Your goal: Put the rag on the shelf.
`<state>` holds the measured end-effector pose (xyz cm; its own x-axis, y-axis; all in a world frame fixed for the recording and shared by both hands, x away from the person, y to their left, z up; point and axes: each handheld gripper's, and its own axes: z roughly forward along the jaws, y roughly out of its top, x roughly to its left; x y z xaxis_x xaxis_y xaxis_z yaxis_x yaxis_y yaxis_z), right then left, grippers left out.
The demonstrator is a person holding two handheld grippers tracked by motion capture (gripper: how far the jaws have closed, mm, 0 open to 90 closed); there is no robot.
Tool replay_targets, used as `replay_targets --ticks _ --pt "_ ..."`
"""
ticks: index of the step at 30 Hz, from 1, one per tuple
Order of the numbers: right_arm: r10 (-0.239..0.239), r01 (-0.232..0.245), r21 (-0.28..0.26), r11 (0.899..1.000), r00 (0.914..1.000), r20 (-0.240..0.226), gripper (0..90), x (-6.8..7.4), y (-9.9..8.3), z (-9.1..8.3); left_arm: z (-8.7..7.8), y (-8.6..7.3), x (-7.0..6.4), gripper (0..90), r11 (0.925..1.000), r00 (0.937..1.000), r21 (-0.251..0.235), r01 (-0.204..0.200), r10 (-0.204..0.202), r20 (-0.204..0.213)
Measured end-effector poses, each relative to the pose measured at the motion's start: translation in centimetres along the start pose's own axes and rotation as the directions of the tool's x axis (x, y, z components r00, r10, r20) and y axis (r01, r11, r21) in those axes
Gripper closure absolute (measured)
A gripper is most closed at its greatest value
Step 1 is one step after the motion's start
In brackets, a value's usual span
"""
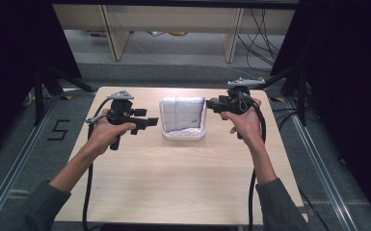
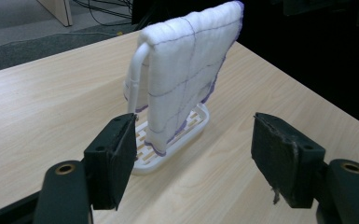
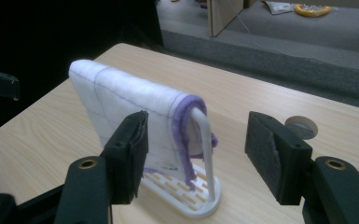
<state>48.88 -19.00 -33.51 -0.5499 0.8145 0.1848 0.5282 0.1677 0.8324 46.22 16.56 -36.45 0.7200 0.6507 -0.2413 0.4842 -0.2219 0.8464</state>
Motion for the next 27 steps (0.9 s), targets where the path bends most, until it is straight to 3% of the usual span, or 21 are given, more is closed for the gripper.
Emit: replay_targets --ticks 8,10,12,15,16,19,23,27 --pt "-0.037 0.037 0.005 0.999 0.9992 -0.014 39.8 0.9 -1.3 -0.3 -0.3 -1.2 -1.1 30.5 0.9999 0.9999 0.002 -0.014 0.014 0.006" --pt "-0.033 0.033 0.001 0.999 0.9993 -0.019 39.7 1.1 -1.7 -0.4 -0.4 -1.5 -1.3 30.5 0.9999 0.9997 0.001 -0.016 0.016 0.015" --pt "-0.027 0.027 0.010 1.000 0.9996 -0.011 39.3 1.5 -1.9 -0.7 -0.6 -1.9 -1.6 30.4 0.9998 0.9998 -0.005 -0.021 0.021 0.000" --pt "-0.055 0.055 -0.004 0.998 0.9983 -0.020 38.7 1.7 -2.4 -0.7 -0.8 -2.3 -2.0 30.4 0.9996 0.9995 0.000 -0.029 0.029 0.008" --pt "-0.023 0.023 0.011 1.000 0.9995 -0.023 38.4 2.0 -2.5 -0.9 -0.9 -2.4 -2.2 30.4 0.9995 0.9995 0.001 -0.031 0.031 0.008" --pt "-0.044 0.044 -0.007 0.999 0.9984 -0.035 37.4 2.1 -3.0 -1.1 -1.2 -3.0 -2.5 30.4 0.9992 0.9989 0.006 -0.040 0.039 0.024" --pt "-0.043 0.043 -0.019 0.999 0.9986 -0.032 36.2 2.3 -3.7 -1.3 -1.5 -4.0 -3.0 30.4 0.9983 0.9982 0.010 -0.058 0.058 0.012" --pt "-0.040 0.039 -0.020 0.999 0.9983 -0.043 35.7 2.4 -4.6 -1.5 -1.8 -4.7 -3.2 30.4 0.9991 0.9989 -0.007 -0.042 0.042 0.018"
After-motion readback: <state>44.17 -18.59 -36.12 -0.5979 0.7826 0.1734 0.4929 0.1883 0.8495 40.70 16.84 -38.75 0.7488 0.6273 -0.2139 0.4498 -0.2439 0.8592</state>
